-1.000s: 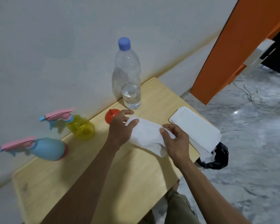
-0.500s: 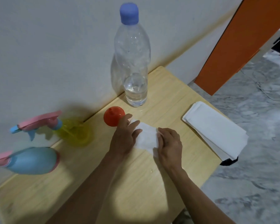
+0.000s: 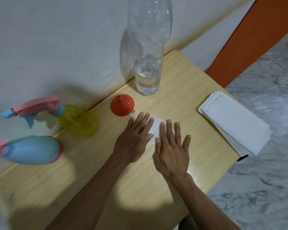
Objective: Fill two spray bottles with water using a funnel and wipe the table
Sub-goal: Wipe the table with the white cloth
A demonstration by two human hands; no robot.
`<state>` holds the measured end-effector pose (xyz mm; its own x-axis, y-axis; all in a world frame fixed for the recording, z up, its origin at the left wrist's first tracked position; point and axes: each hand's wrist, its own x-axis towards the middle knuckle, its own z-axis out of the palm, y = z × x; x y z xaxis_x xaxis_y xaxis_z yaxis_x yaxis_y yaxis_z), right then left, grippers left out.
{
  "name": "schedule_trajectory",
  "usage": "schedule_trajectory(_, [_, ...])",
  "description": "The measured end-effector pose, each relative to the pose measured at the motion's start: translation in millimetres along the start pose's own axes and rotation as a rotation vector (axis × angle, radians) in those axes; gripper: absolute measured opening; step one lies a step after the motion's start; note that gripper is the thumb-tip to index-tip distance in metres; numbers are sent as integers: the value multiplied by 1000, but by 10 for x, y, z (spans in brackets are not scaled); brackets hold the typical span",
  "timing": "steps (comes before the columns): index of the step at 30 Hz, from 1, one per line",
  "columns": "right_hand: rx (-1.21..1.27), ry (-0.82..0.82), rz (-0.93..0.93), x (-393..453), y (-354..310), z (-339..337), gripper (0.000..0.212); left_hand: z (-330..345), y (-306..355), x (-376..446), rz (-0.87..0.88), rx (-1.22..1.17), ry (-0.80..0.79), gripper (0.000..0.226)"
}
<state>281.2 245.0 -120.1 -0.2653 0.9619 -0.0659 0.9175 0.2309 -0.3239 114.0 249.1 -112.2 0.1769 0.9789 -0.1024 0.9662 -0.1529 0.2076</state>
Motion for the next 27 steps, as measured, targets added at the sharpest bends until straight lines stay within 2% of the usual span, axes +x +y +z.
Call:
schedule_trajectory(11, [-17,-1,-57,-227,-522,250,57,-39,-338,-513,-74,73,-2,60])
schedule_trajectory(17, [-30,4,-145,-348,-751,342,58,66,-556,-824,-133,45,3,60])
schedule_trajectory(27, [-44,-91,-337,-646,-1058,423,57,48,-655,-1493,-289,51,20,64])
